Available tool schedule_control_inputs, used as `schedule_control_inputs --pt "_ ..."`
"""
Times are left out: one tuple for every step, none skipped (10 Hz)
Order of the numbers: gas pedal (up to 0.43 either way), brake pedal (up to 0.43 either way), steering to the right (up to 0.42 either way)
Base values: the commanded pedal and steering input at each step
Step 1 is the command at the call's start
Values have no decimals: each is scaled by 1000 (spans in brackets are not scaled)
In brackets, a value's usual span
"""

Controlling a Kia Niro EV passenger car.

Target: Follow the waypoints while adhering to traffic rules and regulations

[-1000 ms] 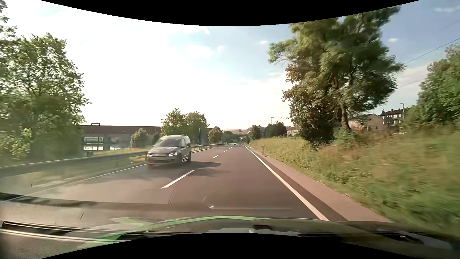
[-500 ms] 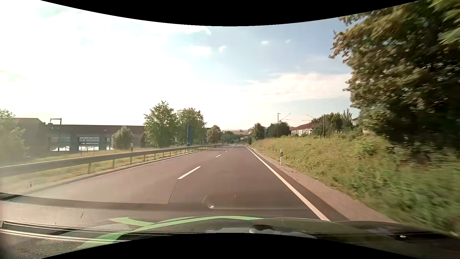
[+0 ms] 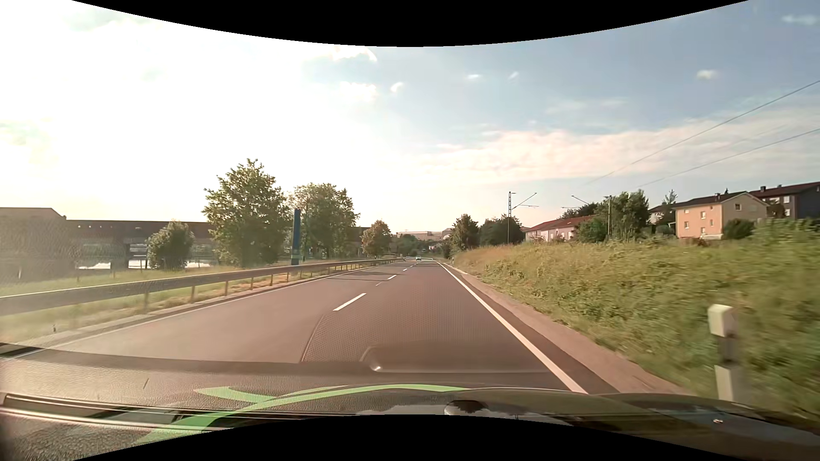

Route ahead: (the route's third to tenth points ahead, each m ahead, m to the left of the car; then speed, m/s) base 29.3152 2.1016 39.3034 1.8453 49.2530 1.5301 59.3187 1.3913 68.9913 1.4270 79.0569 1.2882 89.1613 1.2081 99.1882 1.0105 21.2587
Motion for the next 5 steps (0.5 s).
schedule_control_inputs --pt "240 0 1" --pt "240 0 0" --pt "240 0 1" --pt "228 0 0" --pt "228 0 1"
